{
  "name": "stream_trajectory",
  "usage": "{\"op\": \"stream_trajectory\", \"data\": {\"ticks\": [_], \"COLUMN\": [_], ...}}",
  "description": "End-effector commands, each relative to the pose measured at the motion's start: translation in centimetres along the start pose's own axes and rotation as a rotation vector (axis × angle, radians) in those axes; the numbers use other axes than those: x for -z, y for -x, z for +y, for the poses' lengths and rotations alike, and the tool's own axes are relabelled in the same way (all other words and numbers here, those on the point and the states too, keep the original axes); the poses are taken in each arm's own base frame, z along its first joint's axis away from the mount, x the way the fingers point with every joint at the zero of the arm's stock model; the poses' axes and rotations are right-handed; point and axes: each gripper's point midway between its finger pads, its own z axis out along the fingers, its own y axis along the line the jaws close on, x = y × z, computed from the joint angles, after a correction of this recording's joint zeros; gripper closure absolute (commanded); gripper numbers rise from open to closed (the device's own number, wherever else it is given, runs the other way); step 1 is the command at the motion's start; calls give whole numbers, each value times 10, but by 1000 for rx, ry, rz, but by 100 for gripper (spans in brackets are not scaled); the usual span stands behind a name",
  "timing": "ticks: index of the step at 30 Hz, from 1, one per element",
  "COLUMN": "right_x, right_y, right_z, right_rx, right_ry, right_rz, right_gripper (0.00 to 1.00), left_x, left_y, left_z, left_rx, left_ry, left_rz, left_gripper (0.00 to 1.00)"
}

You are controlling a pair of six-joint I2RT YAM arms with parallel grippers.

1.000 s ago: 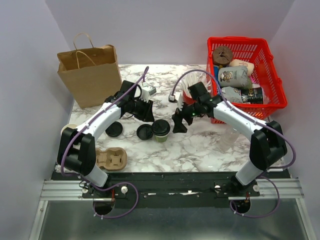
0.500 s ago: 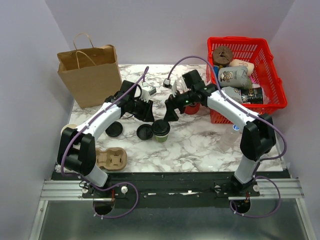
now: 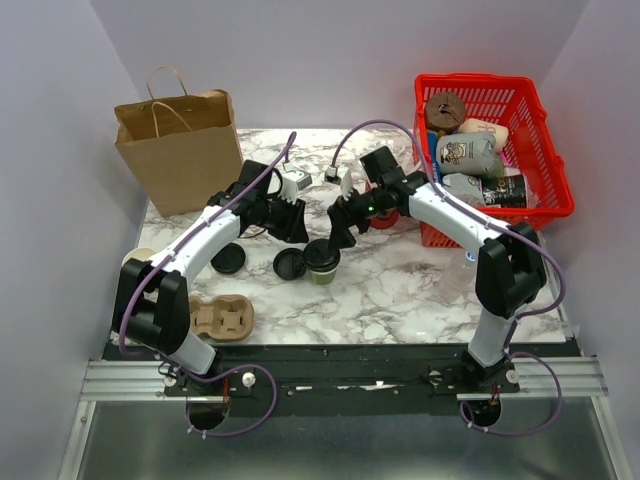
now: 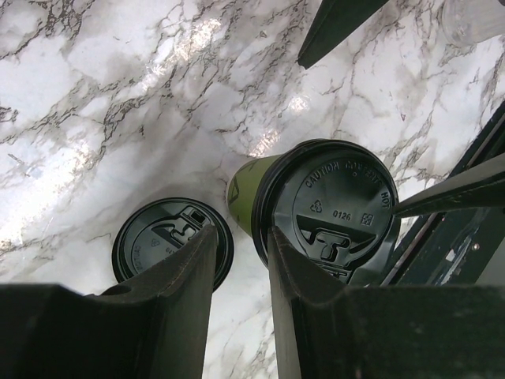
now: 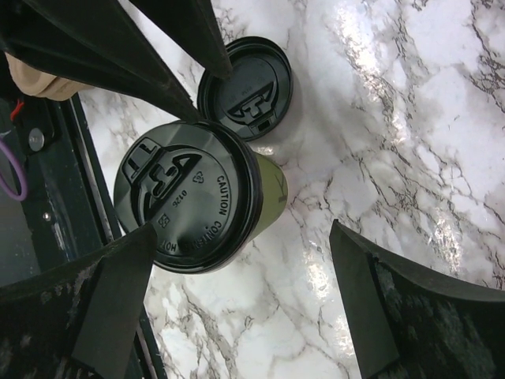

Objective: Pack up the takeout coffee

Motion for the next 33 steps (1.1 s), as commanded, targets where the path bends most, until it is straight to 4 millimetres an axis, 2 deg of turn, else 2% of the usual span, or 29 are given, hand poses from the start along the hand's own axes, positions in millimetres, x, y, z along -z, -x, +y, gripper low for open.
{"op": "stream_trajectory", "data": {"ticks": [1,14,24,28,29,33], "right_x": [-11,-7,-9,-9,-9,-11], "right_y": [-17,-33,-32,-26,-26,-30], "right_z": [-7,-6,-6,-7,-7,-7], "right_rx": [-55,-61,-78,-76,-76,-83], "right_ry": [-16,-31,-27,-30,-28,-22], "right_rz": [55,102,98,92,93,105], "right_gripper": [1,1,1,1,1,1], "left_x": [6,2,3,16,18,16], "left_y": [9,0,0,10,10,2], "left_z": [-11,-10,-11,-26,-34,-43], "left_rx": [-26,-13,-11,-24,-12,19], "left_ry": [-29,-36,-41,-113,-164,-237], "left_rz": [-25,-6,-8,-66,-73,-61], "left_gripper": [59,59,59,53,53,52]}}
